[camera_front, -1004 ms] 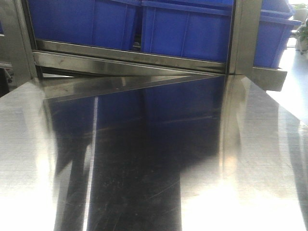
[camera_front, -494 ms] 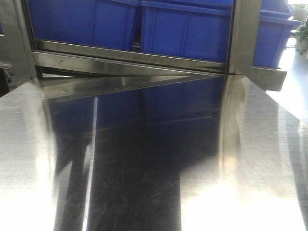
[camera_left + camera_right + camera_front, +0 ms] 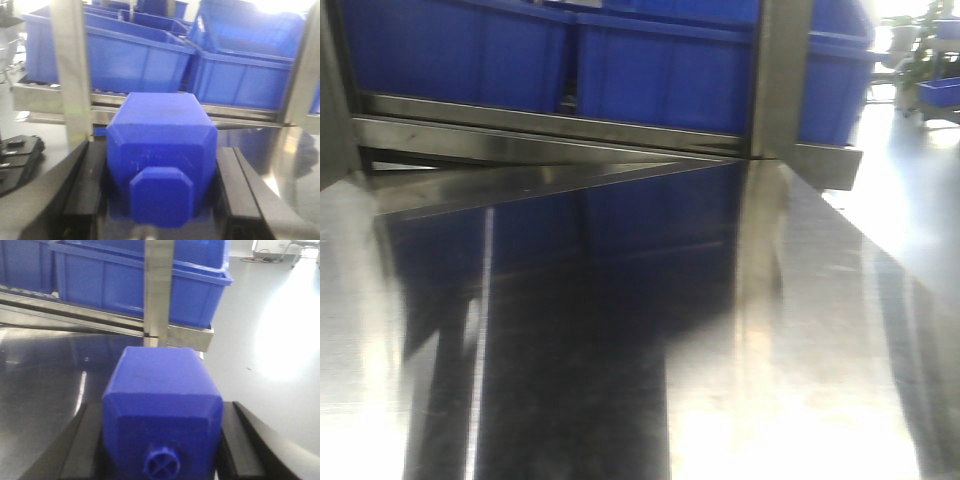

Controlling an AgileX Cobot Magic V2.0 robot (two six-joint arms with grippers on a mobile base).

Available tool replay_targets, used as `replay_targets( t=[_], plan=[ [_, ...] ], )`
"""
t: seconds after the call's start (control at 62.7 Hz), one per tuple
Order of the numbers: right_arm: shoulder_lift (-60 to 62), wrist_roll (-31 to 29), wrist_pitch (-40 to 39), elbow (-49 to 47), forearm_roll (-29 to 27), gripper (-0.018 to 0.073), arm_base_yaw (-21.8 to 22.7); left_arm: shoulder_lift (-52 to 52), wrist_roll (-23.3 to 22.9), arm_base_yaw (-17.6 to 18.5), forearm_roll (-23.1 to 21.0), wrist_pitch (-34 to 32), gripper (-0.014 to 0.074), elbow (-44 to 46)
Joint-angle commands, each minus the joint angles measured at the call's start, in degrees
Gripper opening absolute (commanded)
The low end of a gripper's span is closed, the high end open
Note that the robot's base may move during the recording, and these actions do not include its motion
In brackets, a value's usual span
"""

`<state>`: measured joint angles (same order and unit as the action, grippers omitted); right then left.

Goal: Pick and sort blue part to right shelf
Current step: 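Drive the base away from the table carrying both blue parts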

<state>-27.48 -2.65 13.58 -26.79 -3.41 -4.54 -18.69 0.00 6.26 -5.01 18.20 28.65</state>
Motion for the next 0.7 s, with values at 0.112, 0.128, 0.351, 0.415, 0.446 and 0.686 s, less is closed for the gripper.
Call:
replay_targets(
  t=[0.112,0.128,0.351,0.415,0.446,0.686],
  plan=[
    [0.0,-0.5,-5.3,-1.8,-0.2,0.033,0.4,-0.4,0.0,-0.1,-0.2,-5.5,0.0228,1.7],
    [0.0,-0.5,-5.3,-1.8,-0.2,0.033,0.4,-0.4,0.0,-0.1,-0.2,-5.5,0.0228,1.7],
    [0.0,-0.5,-5.3,-1.8,-0.2,0.033,0.4,-0.4,0.0,-0.1,-0.2,-5.5,0.0228,1.7],
    [0.0,-0.5,-5.3,-1.8,-0.2,0.033,0.4,-0.4,0.0,-0.1,-0.2,-5.5,0.0228,1.7],
    [0.0,-0.5,-5.3,-1.8,-0.2,0.033,0.4,-0.4,0.0,-0.1,-0.2,-5.5,0.0228,1.7],
    [0.0,-0.5,-5.3,-1.8,-0.2,0.033,0.4,-0.4,0.0,-0.1,-0.2,-5.5,0.0228,1.7]
  ],
)
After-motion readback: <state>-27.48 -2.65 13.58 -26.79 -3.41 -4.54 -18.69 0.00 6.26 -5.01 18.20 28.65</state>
